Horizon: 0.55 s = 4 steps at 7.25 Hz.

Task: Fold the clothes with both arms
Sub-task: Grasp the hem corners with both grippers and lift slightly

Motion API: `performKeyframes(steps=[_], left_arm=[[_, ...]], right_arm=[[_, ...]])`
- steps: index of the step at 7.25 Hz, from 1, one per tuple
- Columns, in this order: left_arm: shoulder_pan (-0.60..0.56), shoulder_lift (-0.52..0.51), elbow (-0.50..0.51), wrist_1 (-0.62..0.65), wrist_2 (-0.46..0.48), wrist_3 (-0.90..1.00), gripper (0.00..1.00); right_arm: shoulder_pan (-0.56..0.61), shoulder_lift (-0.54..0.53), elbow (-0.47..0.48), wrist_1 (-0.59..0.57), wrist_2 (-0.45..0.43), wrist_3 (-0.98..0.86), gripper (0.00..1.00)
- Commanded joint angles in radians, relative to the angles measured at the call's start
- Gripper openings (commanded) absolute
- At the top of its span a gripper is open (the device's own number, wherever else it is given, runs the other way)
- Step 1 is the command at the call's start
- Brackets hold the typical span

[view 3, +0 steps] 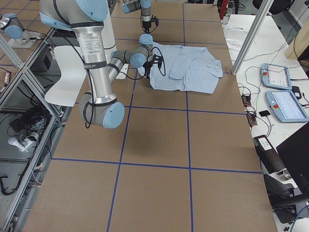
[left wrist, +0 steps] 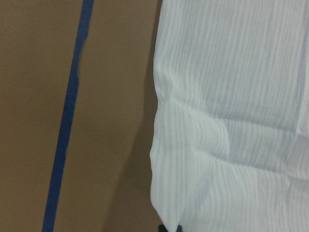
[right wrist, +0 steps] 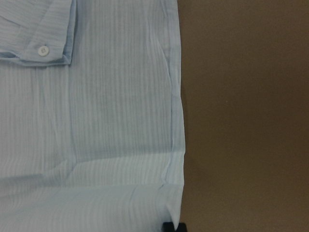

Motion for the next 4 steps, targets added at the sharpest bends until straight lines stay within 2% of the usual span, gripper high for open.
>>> performKeyframes(steps=[1, 4], left_arm=[[-0.004, 0.001, 0.002, 0.000, -0.002, 0.026, 0.00], [-0.004, -0.001, -0.001, 0.000, -0.003, 0.026, 0.00]], right_arm=[[0.023, -0.002, -0.003, 0.000, 0.016, -0.003, 0.00], [0.035, -0.002, -0.005, 0.000, 0.020, -0.013, 0.00]])
